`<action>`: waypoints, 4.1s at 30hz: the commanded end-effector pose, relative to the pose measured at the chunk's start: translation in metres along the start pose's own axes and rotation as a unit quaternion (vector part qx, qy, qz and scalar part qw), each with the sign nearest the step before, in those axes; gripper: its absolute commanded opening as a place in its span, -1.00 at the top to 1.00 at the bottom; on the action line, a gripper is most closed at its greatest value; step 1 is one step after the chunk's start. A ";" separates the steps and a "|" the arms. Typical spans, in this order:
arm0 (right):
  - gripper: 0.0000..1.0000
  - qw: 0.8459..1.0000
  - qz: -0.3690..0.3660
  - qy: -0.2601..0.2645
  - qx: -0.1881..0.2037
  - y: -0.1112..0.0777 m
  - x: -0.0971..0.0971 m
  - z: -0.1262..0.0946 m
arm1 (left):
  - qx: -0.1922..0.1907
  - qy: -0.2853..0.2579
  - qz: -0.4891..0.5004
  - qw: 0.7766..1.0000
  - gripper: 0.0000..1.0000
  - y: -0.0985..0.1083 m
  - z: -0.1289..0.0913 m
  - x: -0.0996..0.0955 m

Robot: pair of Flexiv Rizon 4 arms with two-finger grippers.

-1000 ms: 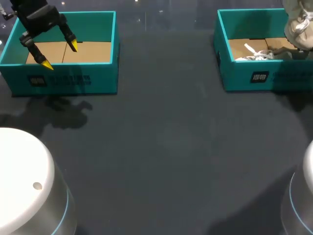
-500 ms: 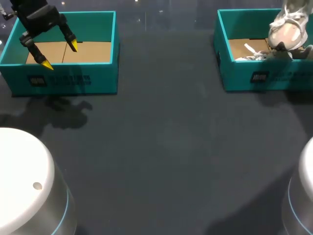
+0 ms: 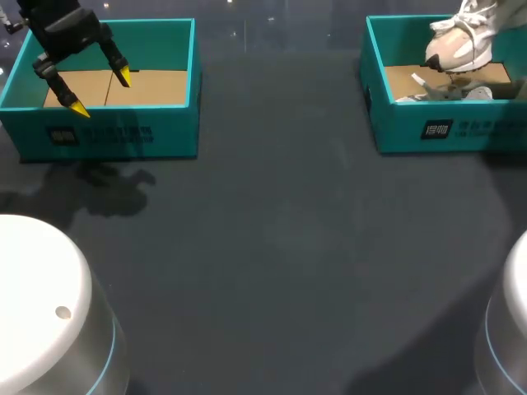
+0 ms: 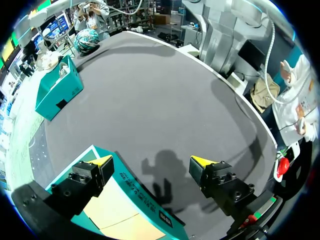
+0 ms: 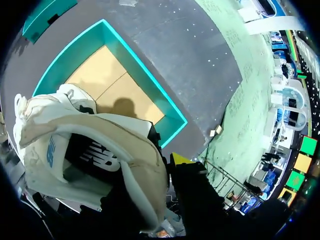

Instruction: Take the shoe out of the shoebox, open the shoe tongue, remove and reinsert the insole, then place the shoe into the shoebox

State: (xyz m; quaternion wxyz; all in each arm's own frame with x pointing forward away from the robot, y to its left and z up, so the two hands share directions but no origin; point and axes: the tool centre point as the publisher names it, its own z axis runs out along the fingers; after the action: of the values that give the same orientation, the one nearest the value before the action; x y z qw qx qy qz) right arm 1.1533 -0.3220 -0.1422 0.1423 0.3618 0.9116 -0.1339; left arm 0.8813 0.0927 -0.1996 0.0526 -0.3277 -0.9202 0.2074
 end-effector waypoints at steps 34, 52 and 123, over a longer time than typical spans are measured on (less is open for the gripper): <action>1.00 0.956 0.279 0.042 0.079 -0.013 0.000 0.034 | -0.001 0.001 0.000 1.000 -1.00 0.000 0.000 0.000; 1.00 0.933 0.353 0.049 0.056 -0.019 -0.007 0.078 | -0.001 0.001 0.000 1.000 -1.00 0.000 0.000 0.000; 1.00 0.929 0.367 0.036 0.028 0.014 0.056 0.187 | -0.001 0.001 0.000 1.000 -1.00 0.000 0.000 0.000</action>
State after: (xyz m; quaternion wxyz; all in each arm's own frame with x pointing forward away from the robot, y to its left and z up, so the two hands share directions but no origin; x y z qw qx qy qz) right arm 1.1449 -0.3403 -0.3333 0.1467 0.6789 0.7148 -0.0819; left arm 0.8813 0.0927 -0.1996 0.0526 -0.3277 -0.9202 0.2075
